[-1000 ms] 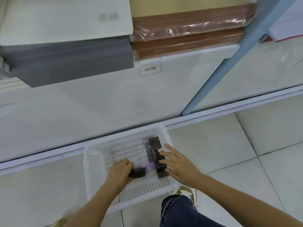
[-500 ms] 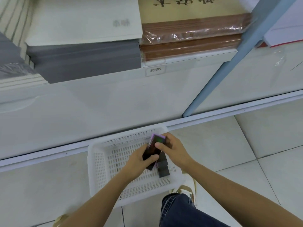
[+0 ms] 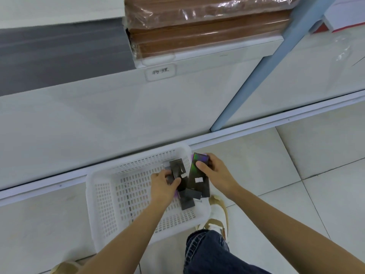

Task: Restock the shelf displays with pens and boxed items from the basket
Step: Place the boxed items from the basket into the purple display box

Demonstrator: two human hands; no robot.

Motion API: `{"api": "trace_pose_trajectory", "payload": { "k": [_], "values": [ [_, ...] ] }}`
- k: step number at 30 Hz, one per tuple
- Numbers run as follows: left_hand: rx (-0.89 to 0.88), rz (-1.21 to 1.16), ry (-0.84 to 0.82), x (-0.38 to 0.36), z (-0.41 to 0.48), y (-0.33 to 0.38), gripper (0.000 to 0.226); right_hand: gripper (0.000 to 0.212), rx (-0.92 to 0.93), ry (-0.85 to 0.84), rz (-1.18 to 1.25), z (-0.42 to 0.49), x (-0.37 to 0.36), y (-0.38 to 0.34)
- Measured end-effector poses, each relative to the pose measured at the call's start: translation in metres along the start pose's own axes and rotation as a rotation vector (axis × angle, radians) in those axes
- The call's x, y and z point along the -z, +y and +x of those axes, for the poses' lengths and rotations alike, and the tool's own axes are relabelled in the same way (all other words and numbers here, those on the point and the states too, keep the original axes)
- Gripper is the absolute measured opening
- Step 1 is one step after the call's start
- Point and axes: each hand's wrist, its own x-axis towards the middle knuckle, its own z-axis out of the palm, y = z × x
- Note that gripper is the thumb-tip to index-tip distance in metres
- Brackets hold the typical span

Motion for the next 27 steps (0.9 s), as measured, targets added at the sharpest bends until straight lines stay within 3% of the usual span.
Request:
{"api": "trace_pose_trajectory", "payload": {
  "k": [9,12,15,18,21,27],
  "values": [
    [0.034,-0.057,0.042,-0.016,0.009,0.008,0.035,0.020,0.004,-0.003,-0.068,0.000,0.000,-0.001],
    [0.117,-0.224,-0.003,-0.010,0.013,0.004,0.034,0.021,0.001,-0.016,-0.098,-0.001,0.002,-0.003],
    [0.147,-0.420,-0.051,0.007,0.011,0.000,0.015,0.024,-0.011,-0.041,-0.121,-0.002,0.003,-0.009],
    [0.151,-0.606,-0.126,0.029,0.004,0.004,0.017,0.022,0.024,-0.104,-0.112,-0.006,0.002,-0.027],
    [0.117,-0.757,-0.162,0.051,-0.009,0.019,0.017,0.020,0.073,-0.178,-0.071,-0.011,-0.001,-0.061],
    [-0.103,-0.727,-0.176,0.096,-0.058,0.064,0.016,0.024,0.179,-0.291,-0.046,-0.028,-0.004,-0.147]
  ]
}}
